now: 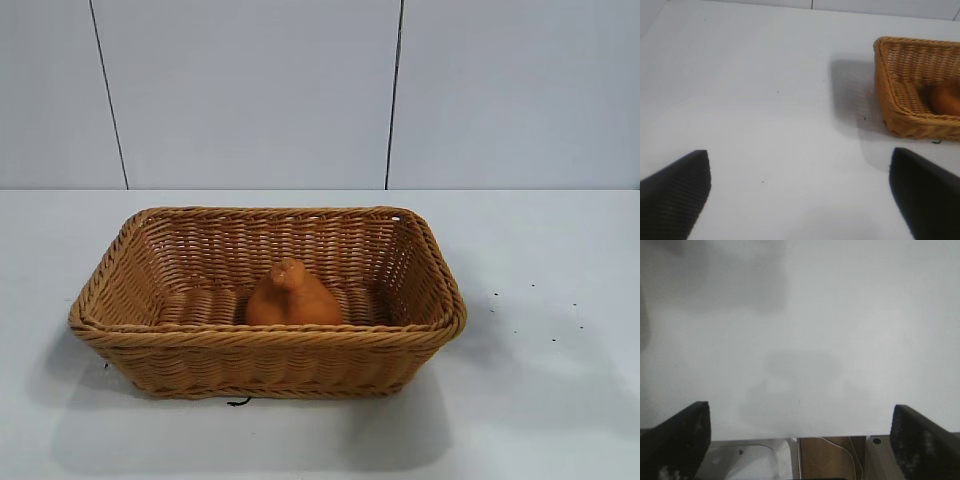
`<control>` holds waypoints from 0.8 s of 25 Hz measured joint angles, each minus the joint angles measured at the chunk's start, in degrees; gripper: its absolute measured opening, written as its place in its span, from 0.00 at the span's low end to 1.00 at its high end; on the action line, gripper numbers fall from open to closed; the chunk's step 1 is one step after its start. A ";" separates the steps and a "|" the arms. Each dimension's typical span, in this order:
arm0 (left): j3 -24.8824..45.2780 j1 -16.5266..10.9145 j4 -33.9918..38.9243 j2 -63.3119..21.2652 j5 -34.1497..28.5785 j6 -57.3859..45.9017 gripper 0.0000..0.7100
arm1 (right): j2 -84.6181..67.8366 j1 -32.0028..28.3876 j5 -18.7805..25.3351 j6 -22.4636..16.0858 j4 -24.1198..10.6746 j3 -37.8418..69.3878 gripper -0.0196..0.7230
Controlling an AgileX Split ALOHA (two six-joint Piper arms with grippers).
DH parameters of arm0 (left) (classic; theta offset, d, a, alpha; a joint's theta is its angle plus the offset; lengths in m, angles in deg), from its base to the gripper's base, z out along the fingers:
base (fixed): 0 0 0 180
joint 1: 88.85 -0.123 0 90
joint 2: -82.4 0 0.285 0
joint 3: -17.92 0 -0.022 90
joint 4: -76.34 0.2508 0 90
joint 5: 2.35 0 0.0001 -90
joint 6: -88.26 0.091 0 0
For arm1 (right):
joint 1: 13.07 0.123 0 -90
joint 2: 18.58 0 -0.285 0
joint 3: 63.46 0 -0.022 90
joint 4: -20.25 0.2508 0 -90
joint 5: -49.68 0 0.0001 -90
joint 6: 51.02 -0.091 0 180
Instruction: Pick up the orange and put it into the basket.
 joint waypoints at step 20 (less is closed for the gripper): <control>0.00 0.00 0.00 0.00 0.00 0.00 0.98 | -50.95 0.00 -5.17 0.20 0.61 8.68 0.93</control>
